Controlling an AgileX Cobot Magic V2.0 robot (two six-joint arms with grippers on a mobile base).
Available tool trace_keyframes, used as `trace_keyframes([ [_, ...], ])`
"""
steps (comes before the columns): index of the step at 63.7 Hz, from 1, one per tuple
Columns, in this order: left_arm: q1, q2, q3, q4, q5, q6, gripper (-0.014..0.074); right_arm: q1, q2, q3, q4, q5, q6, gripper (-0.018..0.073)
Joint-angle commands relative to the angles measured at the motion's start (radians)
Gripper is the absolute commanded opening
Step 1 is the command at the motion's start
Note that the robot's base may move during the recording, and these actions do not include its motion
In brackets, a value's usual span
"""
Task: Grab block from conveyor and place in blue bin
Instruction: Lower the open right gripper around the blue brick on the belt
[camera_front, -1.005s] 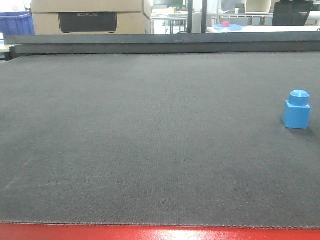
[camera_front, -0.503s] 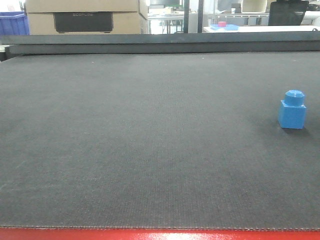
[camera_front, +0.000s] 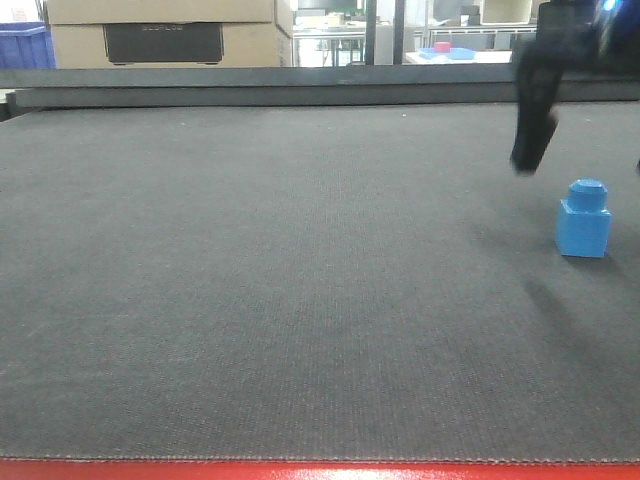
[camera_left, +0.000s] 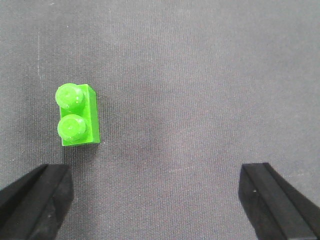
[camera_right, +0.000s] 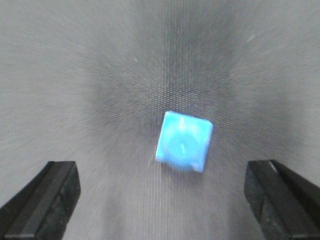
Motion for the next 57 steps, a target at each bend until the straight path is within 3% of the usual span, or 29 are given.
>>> trace_keyframes([
  [1,0.003,-0.005,-0.008,-0.002,-0.006,0.005,0.0571,-0.001,0.063,-0.011,-0.012,-0.027,0.02,0.057],
  [23,0.003,-0.005,-0.008,-0.006,0.013,0.005,0.0571,-0.001,0.146,-0.024,-0.028,-0.066,0.055,0.057],
  [49,0.003,-0.005,-0.008,-0.02,0.016,0.005,0.0571,-0.001,0.146,-0.071,-0.081,-0.009,0.134,0.0569],
  [57,0.003,-0.005,-0.008,-0.02,0.016,0.005,0.0571,-0.001,0.146,-0.071,-0.081,0.004,0.141,0.048],
])
